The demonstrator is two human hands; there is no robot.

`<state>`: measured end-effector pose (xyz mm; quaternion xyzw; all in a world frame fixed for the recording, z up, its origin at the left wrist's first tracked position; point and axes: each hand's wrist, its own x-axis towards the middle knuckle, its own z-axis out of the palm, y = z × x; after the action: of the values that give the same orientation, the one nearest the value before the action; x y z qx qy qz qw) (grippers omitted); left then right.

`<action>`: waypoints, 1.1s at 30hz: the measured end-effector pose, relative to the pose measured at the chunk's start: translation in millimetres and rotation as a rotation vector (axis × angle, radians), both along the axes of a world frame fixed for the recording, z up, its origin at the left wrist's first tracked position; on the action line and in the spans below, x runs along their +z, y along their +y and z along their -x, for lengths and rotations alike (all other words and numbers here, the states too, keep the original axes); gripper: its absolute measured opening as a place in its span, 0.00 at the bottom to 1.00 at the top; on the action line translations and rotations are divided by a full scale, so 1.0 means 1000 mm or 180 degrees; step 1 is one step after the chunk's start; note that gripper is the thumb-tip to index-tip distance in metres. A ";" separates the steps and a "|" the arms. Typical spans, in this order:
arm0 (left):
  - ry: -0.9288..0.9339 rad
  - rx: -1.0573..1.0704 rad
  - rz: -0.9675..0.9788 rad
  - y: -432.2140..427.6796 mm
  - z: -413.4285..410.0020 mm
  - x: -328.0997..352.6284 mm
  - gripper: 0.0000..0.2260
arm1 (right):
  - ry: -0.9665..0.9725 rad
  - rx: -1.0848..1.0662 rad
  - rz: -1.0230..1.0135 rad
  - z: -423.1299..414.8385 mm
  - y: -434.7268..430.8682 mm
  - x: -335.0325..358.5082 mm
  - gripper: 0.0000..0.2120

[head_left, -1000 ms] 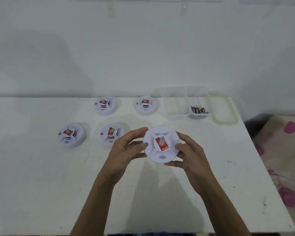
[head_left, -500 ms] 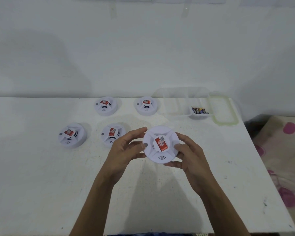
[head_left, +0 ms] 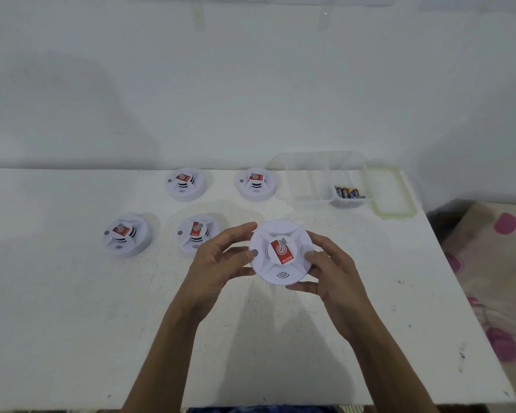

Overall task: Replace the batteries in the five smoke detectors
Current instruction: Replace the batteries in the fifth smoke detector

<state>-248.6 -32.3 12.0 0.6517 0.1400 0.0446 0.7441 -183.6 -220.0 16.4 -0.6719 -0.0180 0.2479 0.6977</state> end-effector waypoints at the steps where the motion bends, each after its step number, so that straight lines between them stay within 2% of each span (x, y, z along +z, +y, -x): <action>1: 0.0005 0.0001 -0.0010 0.000 0.000 0.000 0.17 | 0.0006 -0.0002 -0.0006 0.000 0.000 0.000 0.13; 18: -0.0012 0.0006 -0.0009 -0.001 0.002 0.002 0.15 | 0.0015 0.0000 0.0022 0.002 -0.002 0.002 0.13; 33: -0.0055 -0.0074 0.0098 0.009 0.007 0.002 0.17 | -0.0035 0.0002 0.0044 0.009 0.006 0.005 0.14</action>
<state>-255.7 -23.2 14.2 0.6414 0.1267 0.0395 0.7556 -192.2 -213.7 21.8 -0.6780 -0.0203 0.2445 0.6929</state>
